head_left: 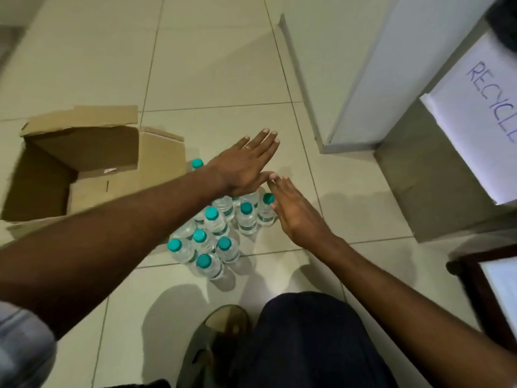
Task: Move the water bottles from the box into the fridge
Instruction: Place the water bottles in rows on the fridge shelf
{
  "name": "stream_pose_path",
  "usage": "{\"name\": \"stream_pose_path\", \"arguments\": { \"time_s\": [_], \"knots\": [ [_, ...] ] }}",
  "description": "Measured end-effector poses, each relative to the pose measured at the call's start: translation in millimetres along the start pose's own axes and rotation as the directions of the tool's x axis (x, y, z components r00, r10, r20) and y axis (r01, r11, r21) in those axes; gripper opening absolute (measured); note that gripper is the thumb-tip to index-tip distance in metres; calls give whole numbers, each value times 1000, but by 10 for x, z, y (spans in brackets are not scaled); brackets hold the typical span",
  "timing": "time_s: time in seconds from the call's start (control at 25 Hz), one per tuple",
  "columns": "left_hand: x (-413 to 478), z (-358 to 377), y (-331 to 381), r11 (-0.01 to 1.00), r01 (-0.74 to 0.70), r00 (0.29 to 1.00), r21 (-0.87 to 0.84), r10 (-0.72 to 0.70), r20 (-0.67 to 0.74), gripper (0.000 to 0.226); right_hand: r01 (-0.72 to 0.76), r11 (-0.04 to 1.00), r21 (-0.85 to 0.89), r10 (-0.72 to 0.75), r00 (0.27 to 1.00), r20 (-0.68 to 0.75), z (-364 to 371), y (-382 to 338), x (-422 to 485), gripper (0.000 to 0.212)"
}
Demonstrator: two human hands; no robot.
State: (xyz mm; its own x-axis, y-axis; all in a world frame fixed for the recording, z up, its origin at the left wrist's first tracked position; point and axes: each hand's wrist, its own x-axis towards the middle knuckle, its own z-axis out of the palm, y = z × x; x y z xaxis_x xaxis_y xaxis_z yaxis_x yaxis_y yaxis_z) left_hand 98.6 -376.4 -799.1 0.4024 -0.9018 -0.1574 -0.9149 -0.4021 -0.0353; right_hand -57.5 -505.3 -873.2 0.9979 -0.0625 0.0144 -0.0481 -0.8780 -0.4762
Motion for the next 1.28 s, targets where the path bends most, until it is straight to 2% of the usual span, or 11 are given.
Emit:
{"name": "stream_pose_path", "arguments": {
  "time_s": [0.12,0.36,0.56,0.64,0.72,0.96,1.12,1.28],
  "knots": [
    [-180,423,66,999,14,994,-30,-10,108,75,44,999,-7,-44,999,27,299,70,12,52],
    [-398,899,242,995,68,990,-80,-57,132,83,-1,1000,2,1,1000,-2,350,35,92,52],
    [-483,1018,331,990,126,992,-55,-127,-4,74,-36,999,-31,34,998,-48,370,61,96,46],
    [-514,1019,366,995,96,991,11,-94,-90,65,-63,998,-12,62,996,-67,370,71,72,42],
    [-523,1007,390,996,87,990,19,-85,-114,57,-75,997,1,75,994,-79,365,73,41,42],
    [-373,821,440,948,223,974,-227,-223,22,43,-147,989,21,149,985,-93,268,135,-155,40],
    [-176,609,549,948,205,976,-243,-181,117,38,-183,981,69,191,971,-146,11,237,-435,35],
    [138,177,764,965,70,992,-254,-39,123,37,-229,965,131,256,933,-253,-455,349,-747,34]
  ]
}}
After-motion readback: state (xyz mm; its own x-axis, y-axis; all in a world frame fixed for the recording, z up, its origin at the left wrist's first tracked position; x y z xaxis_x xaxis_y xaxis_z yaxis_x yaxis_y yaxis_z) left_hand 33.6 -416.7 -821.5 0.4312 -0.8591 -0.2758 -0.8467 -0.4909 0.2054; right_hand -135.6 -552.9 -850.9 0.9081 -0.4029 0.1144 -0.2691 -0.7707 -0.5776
